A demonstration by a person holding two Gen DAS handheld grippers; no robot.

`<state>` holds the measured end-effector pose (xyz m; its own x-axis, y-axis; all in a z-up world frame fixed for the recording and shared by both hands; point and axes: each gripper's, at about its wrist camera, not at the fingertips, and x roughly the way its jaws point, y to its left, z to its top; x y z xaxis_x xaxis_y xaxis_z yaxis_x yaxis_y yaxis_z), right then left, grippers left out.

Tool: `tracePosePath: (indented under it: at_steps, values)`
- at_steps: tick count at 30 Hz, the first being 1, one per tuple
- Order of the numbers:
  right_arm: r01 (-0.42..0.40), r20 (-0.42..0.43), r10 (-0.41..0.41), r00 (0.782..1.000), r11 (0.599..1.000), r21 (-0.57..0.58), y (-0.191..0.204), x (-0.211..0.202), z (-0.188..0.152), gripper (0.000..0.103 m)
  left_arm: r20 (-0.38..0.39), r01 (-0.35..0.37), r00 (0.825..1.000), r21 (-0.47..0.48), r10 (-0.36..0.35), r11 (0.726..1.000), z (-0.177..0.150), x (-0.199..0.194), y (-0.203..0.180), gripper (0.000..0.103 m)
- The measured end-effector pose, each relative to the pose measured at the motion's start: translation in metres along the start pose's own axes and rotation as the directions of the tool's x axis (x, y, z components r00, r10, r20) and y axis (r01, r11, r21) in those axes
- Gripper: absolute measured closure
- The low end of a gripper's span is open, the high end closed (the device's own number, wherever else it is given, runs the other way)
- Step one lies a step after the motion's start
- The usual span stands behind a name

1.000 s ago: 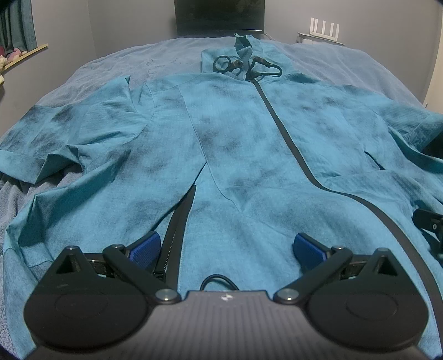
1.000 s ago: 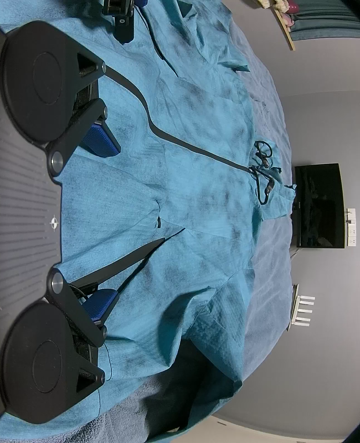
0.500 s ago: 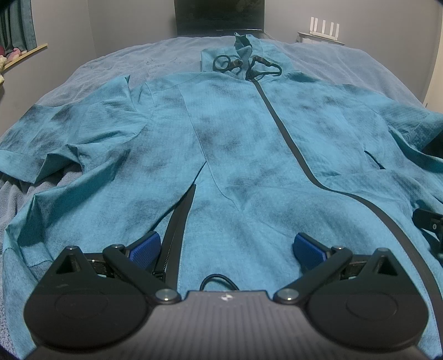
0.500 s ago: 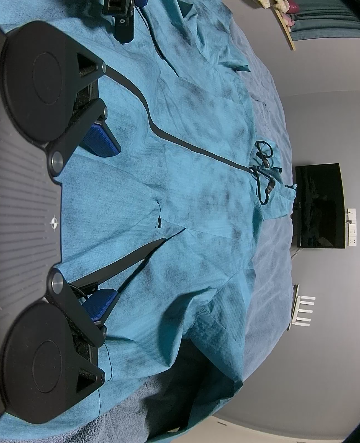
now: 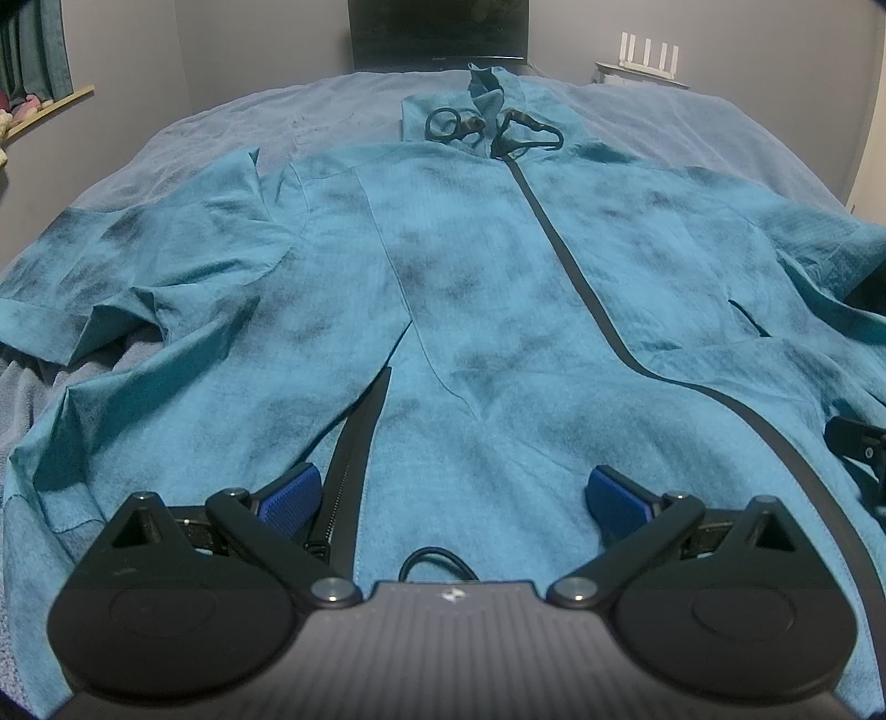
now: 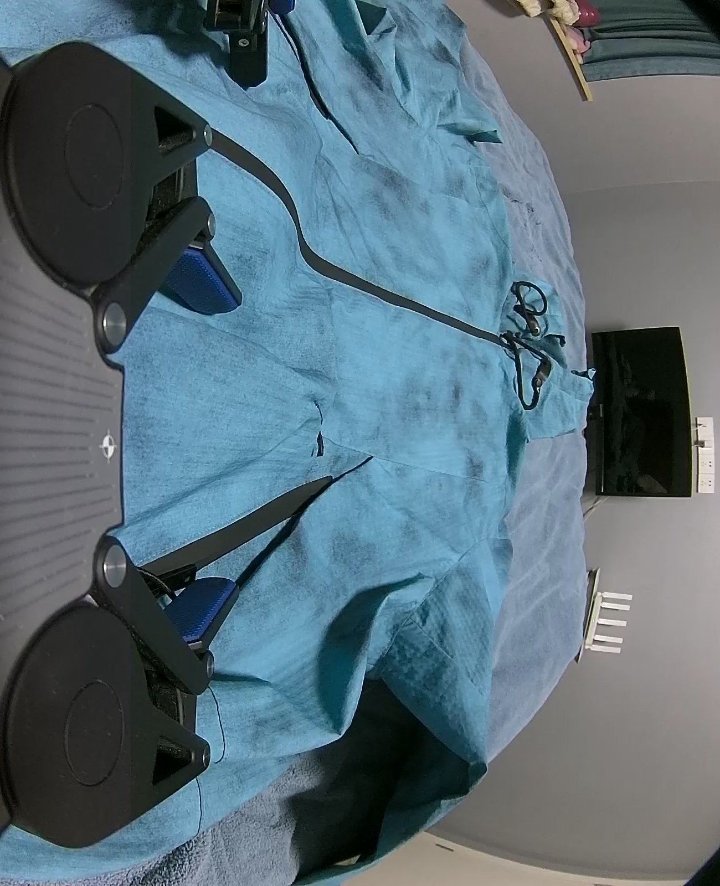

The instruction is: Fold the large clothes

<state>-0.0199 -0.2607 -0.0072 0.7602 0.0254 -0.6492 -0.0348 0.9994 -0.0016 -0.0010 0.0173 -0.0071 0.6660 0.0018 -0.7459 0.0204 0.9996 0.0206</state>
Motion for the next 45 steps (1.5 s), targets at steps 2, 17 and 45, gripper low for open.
tracePosePath:
  at_steps: [2,17,45]
  values:
    - [0.000,0.000,0.000,1.000,1.000,0.000,0.0000,-0.0001,0.0000,0.000,0.000,-0.001,1.000,0.000,0.001,1.000,0.0053,-0.0010,-0.0086,0.000]
    - [0.000,-0.001,0.000,1.000,1.000,0.000,0.0001,0.0004,0.0001,0.000,-0.002,-0.001,1.000,0.000,0.001,1.000,0.0058,-0.0012,-0.0093,0.000]
    - [0.002,-0.003,-0.002,1.000,1.000,0.000,0.0017,-0.0020,0.0045,0.000,-0.004,0.000,1.000,0.000,0.000,1.000,0.0063,-0.0007,-0.0085,0.000]
